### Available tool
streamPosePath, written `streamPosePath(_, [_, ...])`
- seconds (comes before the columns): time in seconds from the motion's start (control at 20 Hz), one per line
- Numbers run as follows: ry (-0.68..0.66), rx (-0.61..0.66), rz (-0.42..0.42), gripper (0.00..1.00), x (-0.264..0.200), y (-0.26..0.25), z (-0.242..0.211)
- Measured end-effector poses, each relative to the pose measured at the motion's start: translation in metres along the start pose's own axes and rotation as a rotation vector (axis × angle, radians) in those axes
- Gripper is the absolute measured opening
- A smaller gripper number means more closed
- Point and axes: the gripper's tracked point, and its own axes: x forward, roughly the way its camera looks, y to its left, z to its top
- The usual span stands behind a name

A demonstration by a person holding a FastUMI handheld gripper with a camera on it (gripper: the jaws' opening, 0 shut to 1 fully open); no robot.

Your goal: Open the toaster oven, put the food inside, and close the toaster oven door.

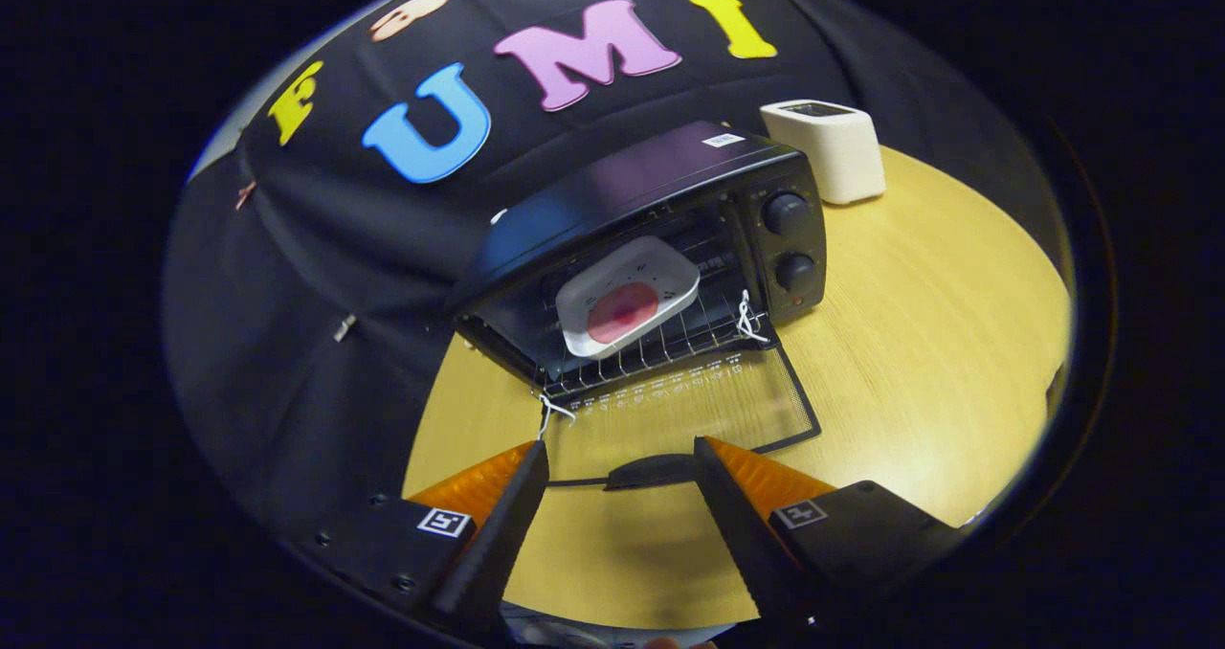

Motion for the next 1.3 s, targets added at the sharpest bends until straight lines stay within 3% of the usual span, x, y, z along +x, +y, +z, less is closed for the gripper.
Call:
streamPosePath(0.1, [0.023, -0.135, -0.078, 0.99, -0.001, -0.016, -0.017])
streamPosePath(0.25, [0.093, -0.253, -0.126, 0.99, 0.006, -0.029, -0.054])
streamPosePath(0.65, [0.155, -0.274, -0.275, 0.99, 0.049, -0.051, -0.084])
streamPosePath(0.8, [0.22, -0.287, -0.286, 0.99, 0.059, -0.048, -0.104])
streamPosePath(0.95, [0.152, -0.348, -0.305, 1.0, 0.069, -0.048, -0.089])
streamPosePath(1.1, [0.176, -0.27, -0.317, 0.99, 0.074, -0.043, -0.092])
streamPosePath(1.3, [0.149, -0.305, -0.303, 0.99, 0.064, -0.035, -0.086])
